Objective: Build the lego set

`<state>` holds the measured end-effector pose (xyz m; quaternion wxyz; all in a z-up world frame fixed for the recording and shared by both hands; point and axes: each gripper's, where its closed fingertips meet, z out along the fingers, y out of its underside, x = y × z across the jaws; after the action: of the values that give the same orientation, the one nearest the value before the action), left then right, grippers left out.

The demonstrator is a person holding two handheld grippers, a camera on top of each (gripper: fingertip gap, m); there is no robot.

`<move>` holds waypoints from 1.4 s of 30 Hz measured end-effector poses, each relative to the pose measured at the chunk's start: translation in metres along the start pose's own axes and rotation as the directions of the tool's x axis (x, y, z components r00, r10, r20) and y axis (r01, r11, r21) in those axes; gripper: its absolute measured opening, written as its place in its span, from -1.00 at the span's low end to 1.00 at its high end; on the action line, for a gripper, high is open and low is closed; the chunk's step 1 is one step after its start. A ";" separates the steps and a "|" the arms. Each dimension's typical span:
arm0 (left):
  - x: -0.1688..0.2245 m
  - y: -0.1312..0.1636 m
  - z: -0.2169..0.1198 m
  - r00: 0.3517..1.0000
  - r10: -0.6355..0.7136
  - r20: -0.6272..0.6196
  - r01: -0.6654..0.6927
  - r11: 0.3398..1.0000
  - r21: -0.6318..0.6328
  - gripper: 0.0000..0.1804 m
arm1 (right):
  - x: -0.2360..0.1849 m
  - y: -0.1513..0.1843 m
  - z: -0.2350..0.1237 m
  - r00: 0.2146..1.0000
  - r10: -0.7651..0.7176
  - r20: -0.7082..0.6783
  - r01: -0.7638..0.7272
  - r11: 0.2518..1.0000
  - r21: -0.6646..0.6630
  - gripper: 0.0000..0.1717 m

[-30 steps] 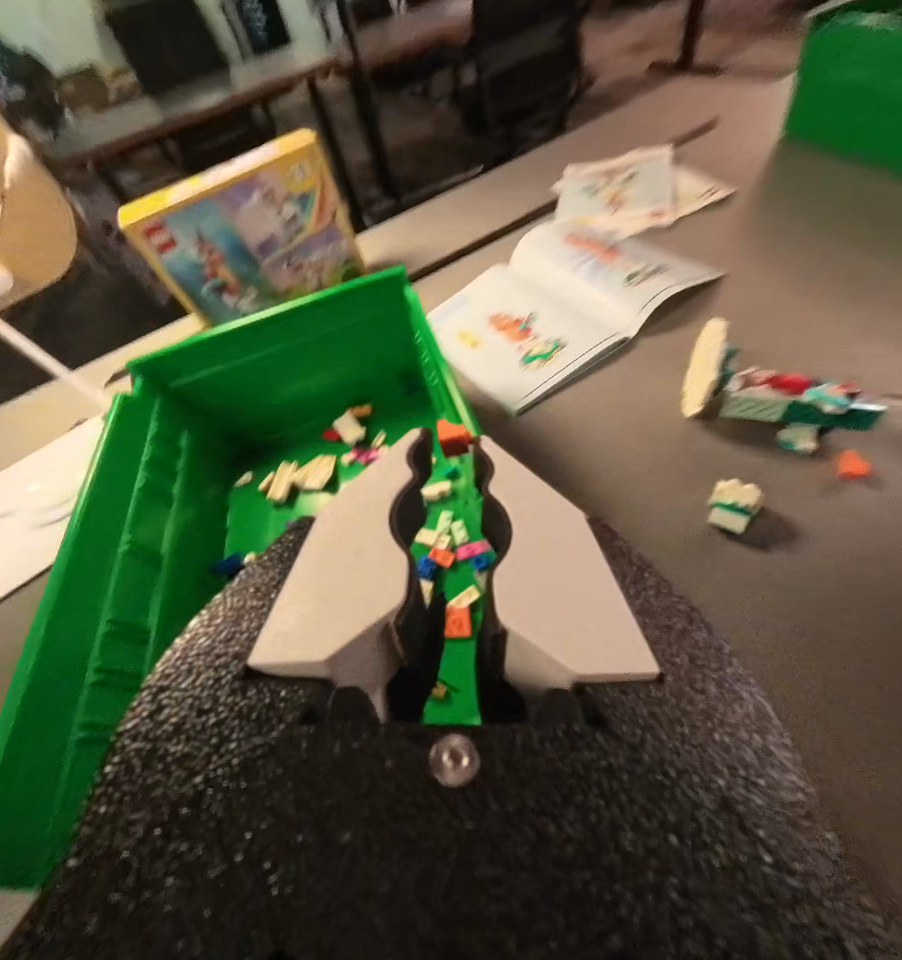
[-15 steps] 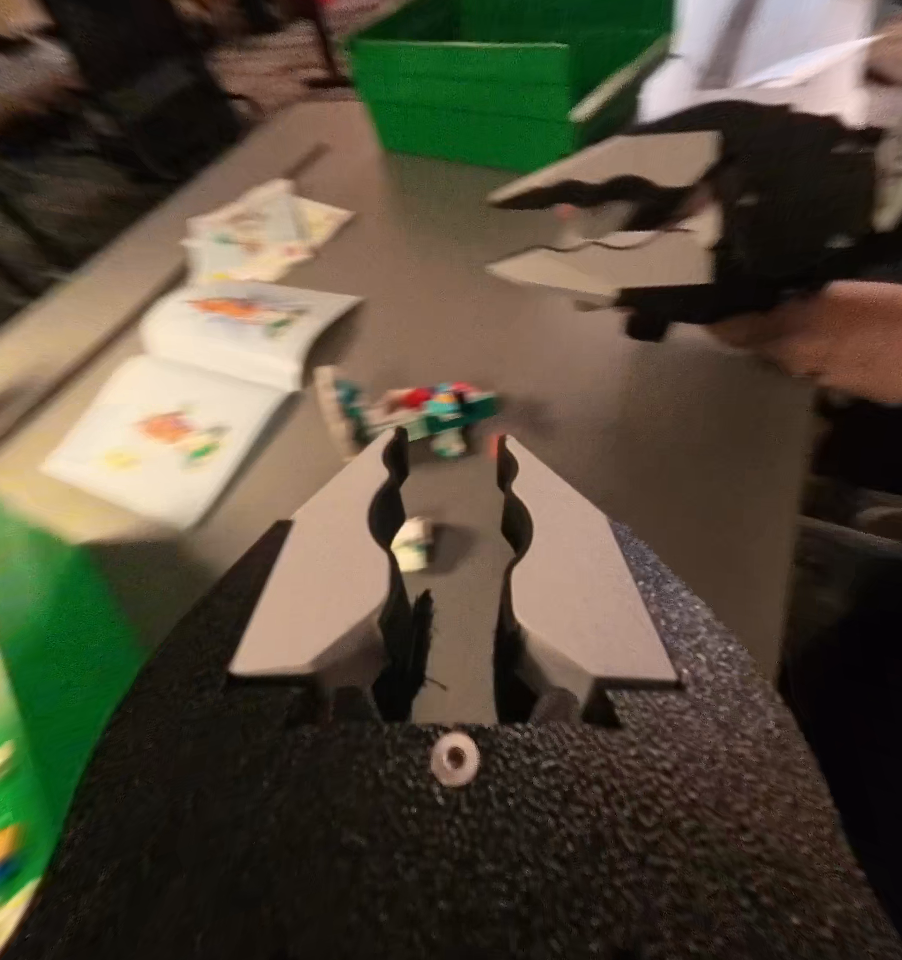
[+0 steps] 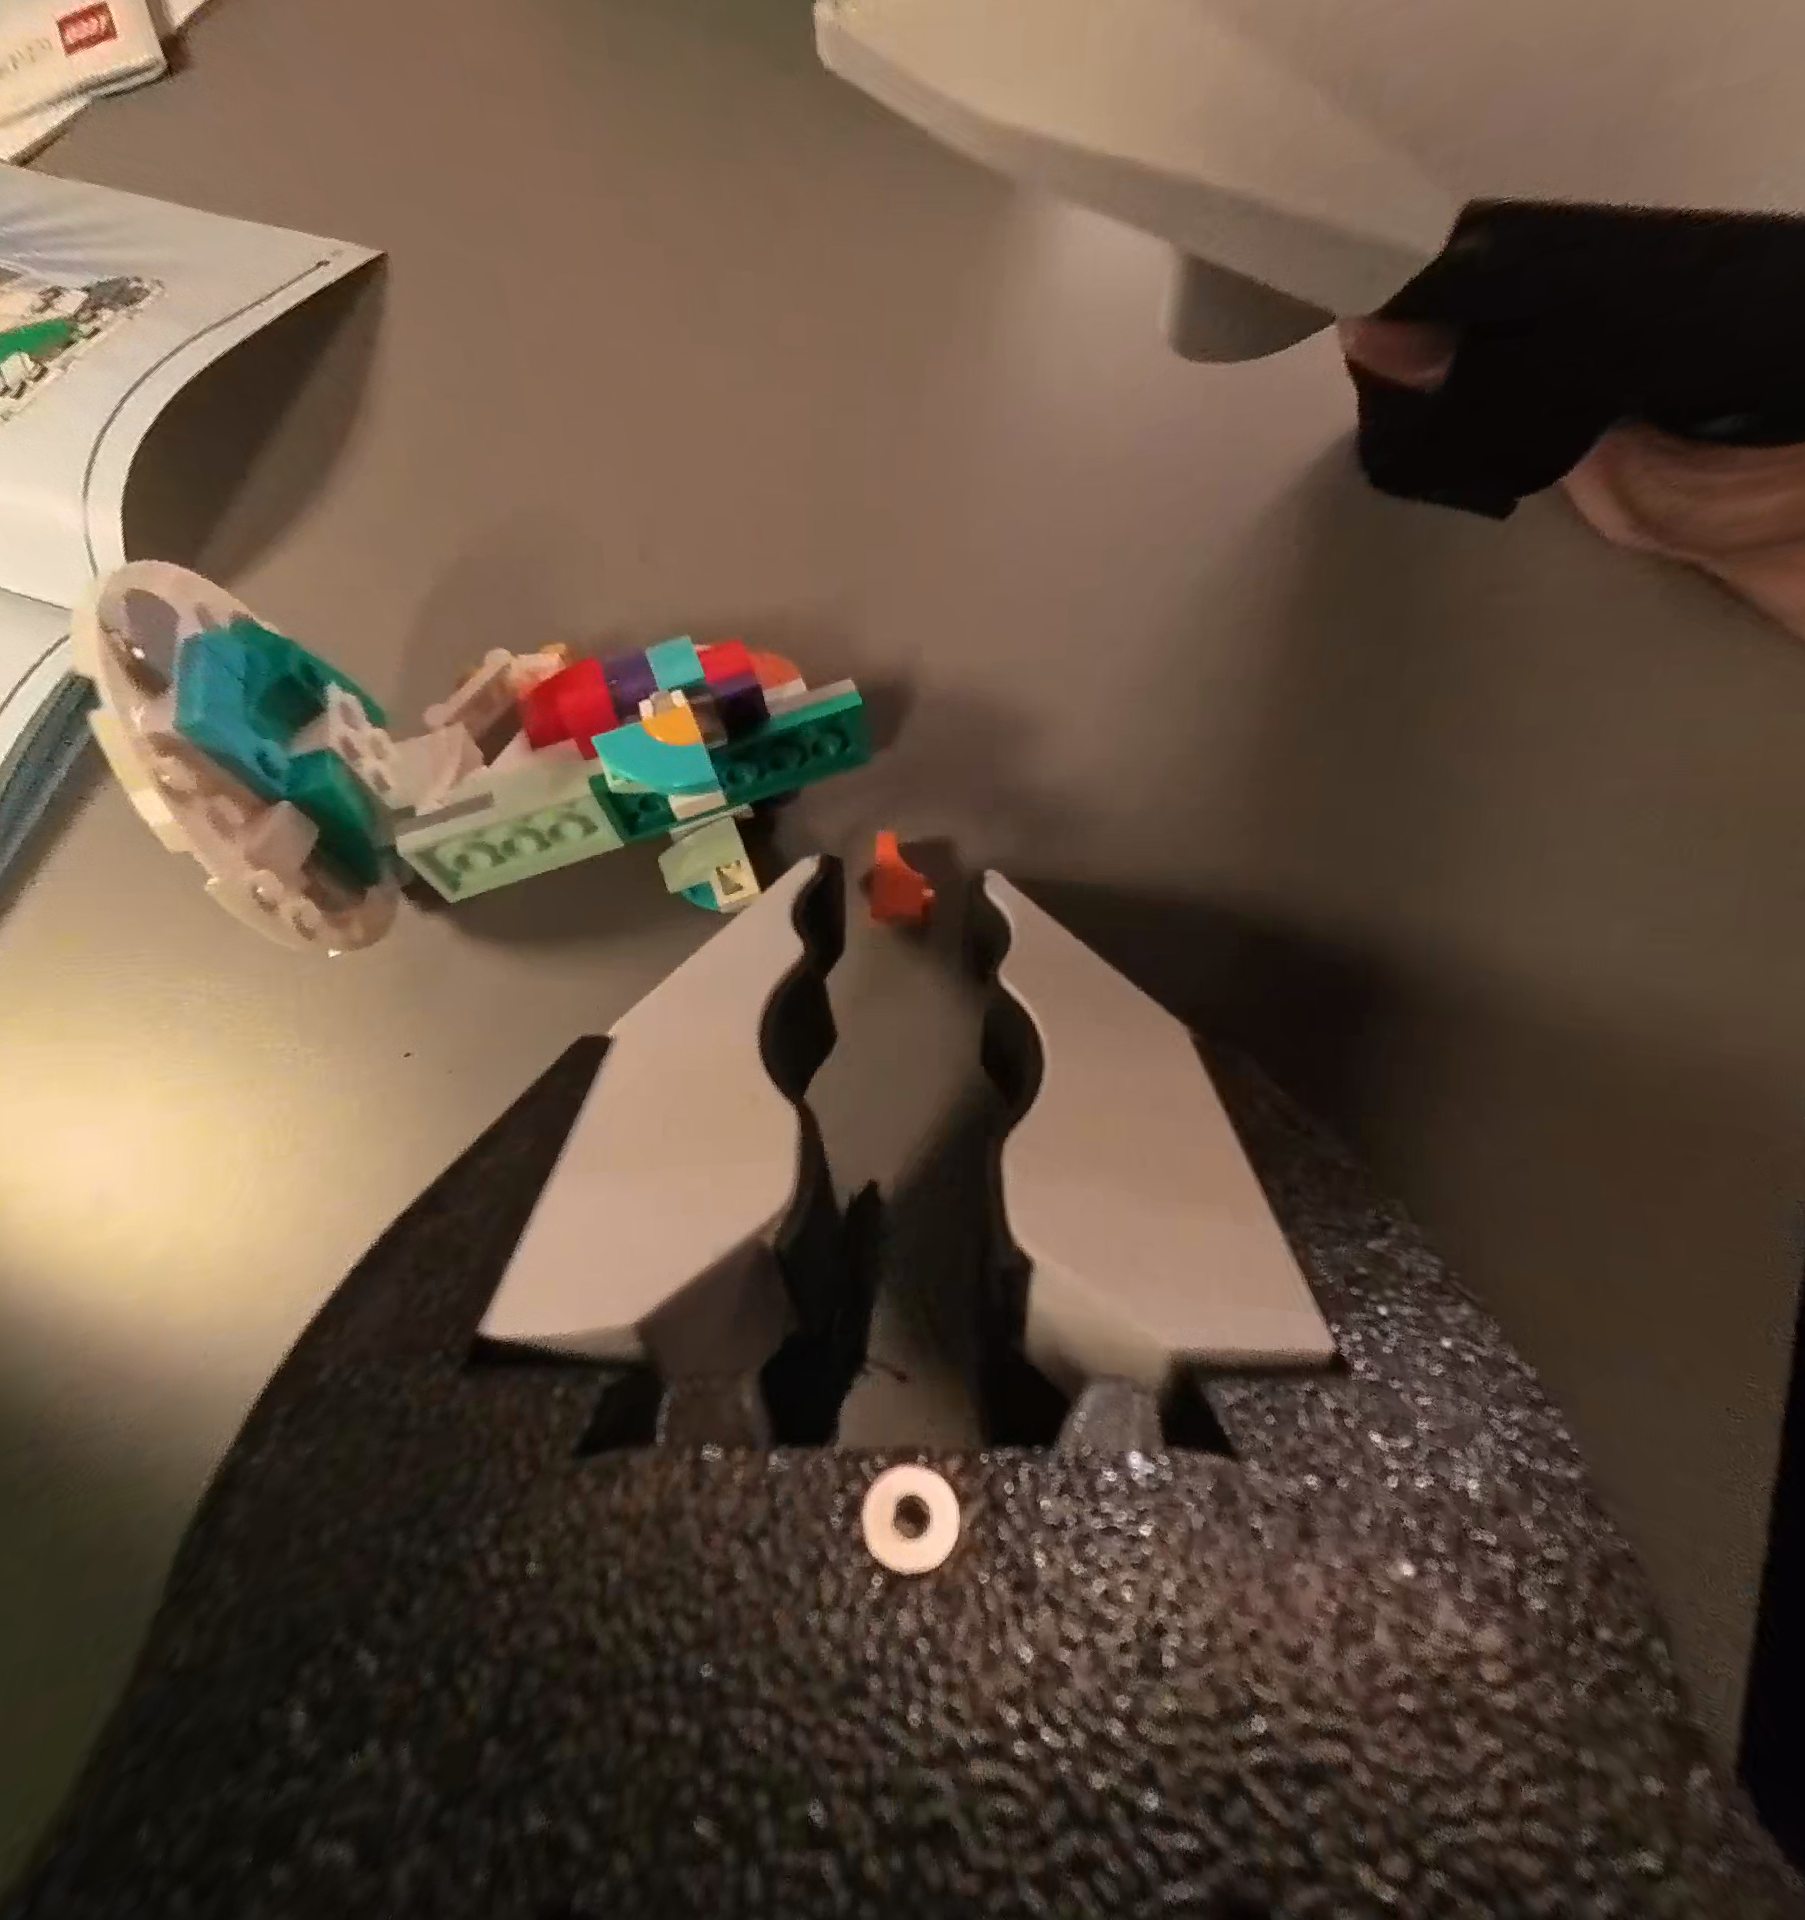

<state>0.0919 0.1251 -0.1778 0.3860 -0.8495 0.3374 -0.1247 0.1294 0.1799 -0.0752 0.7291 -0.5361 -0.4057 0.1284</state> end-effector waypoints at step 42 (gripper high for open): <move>-0.061 0.048 -0.054 0.993 0.007 0.121 -0.006 1.000 -0.012 -0.64 | -0.135 0.005 -0.006 0.690 0.160 0.706 0.025 0.969 -0.244 -0.50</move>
<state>-0.0015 0.1119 -0.1738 0.4012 -0.8566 0.3168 -0.0697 0.0489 0.0935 -0.1419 0.4377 -0.5394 -0.6509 0.3062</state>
